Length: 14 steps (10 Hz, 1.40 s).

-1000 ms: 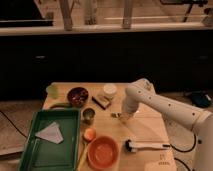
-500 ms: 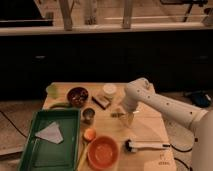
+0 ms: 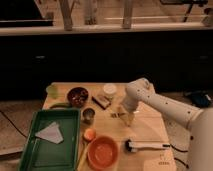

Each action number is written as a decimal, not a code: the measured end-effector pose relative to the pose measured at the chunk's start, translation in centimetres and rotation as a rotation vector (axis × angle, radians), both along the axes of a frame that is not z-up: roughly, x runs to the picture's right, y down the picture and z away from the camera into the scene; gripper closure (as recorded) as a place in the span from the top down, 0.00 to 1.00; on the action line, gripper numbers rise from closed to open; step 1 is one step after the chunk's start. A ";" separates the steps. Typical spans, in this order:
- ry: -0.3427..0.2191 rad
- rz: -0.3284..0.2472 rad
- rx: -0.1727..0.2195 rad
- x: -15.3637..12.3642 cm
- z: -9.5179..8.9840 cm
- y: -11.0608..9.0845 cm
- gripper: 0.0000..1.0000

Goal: Place fork in table surface

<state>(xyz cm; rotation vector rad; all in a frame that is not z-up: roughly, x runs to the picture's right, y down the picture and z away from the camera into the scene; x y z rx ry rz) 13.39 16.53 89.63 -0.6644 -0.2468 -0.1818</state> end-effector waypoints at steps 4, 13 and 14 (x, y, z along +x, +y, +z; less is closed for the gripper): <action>-0.001 0.003 -0.014 0.3 0.4 -0.3 0.28; -0.017 -0.006 -0.025 0.4 0.5 -0.3 0.00; -0.017 -0.008 -0.026 0.3 0.5 -0.3 0.00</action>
